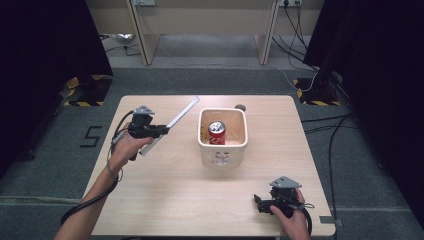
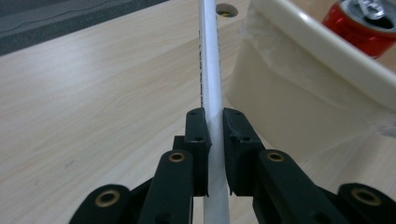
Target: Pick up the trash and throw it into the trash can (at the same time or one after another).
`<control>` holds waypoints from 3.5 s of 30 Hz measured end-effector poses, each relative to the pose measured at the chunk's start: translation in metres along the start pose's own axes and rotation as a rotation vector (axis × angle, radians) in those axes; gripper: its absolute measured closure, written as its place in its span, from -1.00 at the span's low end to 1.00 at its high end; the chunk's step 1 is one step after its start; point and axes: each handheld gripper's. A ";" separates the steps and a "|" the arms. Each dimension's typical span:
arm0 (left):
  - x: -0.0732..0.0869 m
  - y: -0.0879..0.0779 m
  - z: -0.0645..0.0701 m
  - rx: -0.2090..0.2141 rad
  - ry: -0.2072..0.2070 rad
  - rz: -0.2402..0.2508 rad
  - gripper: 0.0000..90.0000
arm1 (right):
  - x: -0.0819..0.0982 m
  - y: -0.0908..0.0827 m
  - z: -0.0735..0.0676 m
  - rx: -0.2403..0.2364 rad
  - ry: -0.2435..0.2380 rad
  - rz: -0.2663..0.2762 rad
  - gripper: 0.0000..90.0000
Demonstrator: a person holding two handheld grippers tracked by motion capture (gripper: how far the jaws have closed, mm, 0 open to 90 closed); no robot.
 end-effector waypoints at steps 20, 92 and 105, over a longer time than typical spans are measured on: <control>-0.027 -0.023 0.042 0.143 0.112 0.000 0.78 | 0.000 0.000 0.000 0.000 0.000 0.000 -1.00; -0.086 0.017 0.113 0.250 0.265 0.084 0.77 | -0.220 -0.014 -0.005 -0.417 0.112 0.403 -0.46; -0.086 0.018 0.111 0.246 0.271 0.107 0.78 | -0.230 -0.006 -0.003 -0.610 0.221 0.466 0.25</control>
Point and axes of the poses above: each handheld gripper's, and its own axes: y roughly forward along the jaws, x roughly out of its underside, z roughly to its right, and after that the axes turned 3 degrees about y, right-handed
